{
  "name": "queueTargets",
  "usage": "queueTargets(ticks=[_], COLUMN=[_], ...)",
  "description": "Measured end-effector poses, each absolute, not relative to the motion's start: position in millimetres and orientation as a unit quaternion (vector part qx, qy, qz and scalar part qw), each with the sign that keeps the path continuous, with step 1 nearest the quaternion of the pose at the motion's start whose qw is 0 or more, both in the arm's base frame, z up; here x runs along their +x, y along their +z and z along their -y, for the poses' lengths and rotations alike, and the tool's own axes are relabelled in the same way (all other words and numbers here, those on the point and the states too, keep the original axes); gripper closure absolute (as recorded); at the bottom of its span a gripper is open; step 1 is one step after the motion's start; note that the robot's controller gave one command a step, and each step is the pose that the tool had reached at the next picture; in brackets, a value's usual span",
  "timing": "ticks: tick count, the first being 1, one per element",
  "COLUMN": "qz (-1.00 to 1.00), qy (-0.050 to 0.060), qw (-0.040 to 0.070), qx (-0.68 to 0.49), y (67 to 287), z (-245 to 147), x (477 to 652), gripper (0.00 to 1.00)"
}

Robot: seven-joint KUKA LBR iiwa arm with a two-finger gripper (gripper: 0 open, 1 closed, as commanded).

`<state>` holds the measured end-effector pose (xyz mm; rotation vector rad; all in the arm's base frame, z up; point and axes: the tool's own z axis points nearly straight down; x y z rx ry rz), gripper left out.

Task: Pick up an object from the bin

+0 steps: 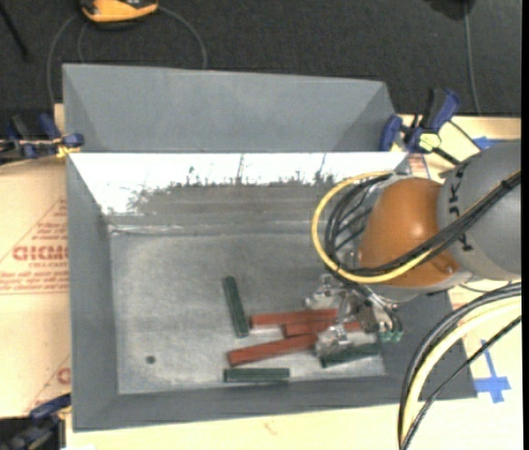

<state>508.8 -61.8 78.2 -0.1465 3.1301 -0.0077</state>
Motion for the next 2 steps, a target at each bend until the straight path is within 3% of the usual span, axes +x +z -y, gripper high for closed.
queueTargets(ticks=[1, 2], qz=[-0.999, -0.999], qy=[-0.003, -0.001], qw=[0.004, 0.003], qx=[-0.047, -0.051], y=[78.3, 202.4], z=[61.7, 72.6], x=[508.9, 519.3], gripper=[1.00, 1.00])
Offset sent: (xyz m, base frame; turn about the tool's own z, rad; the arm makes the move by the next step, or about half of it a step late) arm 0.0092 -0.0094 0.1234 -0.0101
